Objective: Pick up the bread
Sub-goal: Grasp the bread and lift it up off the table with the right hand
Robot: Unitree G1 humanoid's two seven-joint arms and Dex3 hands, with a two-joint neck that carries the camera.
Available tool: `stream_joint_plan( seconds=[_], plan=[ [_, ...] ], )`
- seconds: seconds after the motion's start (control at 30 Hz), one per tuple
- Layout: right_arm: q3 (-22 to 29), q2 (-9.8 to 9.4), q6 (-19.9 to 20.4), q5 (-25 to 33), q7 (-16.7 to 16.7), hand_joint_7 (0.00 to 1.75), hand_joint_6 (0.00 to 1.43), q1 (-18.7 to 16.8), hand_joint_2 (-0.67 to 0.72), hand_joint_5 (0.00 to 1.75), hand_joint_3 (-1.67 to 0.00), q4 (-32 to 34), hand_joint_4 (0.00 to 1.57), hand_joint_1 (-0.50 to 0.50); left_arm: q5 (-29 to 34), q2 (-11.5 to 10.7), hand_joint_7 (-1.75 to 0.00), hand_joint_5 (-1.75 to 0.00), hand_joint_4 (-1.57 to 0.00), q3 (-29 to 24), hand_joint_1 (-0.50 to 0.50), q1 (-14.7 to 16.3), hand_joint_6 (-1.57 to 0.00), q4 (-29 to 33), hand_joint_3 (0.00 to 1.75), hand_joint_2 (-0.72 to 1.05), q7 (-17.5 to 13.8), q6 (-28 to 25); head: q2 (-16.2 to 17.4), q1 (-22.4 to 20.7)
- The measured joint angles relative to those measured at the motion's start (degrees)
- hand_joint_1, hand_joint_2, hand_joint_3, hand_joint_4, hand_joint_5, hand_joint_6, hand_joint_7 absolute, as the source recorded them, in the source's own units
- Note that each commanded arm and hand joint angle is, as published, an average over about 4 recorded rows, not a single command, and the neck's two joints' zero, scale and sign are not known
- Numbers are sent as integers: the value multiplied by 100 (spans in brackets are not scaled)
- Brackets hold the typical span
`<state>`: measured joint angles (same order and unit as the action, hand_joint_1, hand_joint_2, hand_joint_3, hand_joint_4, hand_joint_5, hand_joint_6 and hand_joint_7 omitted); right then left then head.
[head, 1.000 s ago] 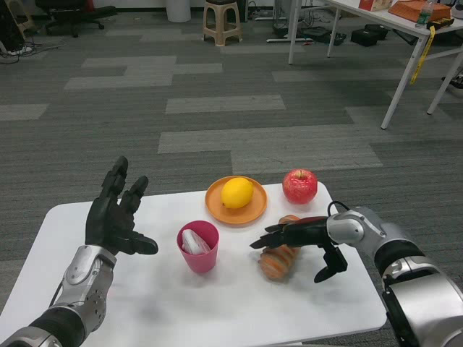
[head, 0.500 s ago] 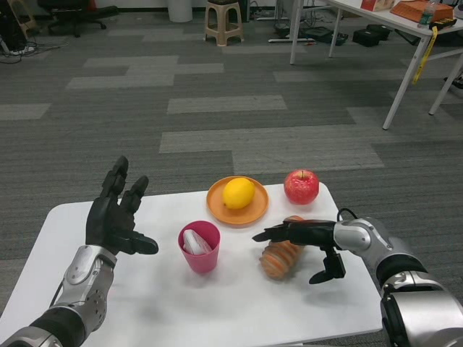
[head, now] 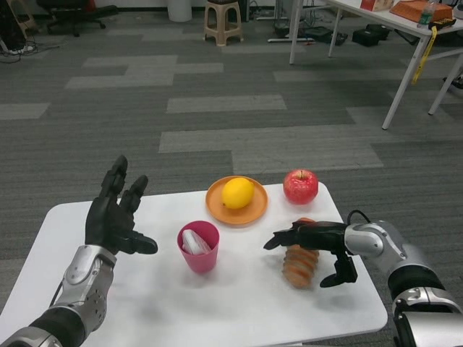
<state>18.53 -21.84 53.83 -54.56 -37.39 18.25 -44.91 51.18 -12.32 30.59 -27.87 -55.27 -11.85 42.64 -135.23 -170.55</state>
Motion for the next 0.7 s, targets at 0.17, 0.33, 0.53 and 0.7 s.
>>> stream_joint_plan(
  seconds=[0.17,0.33,0.53,0.7],
  plan=[
    [2,-5,112,-76,-87,56,0,-247,12,85,-159,641,0,-29,0,-1,0,-41,0,-15,50,14,0,5,9,-46,0,8,-1,39],
    [12,61,113,-158,-208,68,0,-394,9,97,-159,1441,0,-34,2,-9,0,-41,0,-18,50,25,0,6,9,-46,-1,14,-12,53],
    [18,166,115,-169,-243,70,0,-414,9,107,-159,1684,0,-38,3,-15,0,-41,0,-19,50,29,0,6,7,-46,-1,14,-19,42],
    [-23,219,173,-176,-243,63,0,-407,9,97,-159,1684,0,-42,3,-15,0,-41,0,-19,50,29,0,6,7,-46,-1,14,4,84]
  ],
)
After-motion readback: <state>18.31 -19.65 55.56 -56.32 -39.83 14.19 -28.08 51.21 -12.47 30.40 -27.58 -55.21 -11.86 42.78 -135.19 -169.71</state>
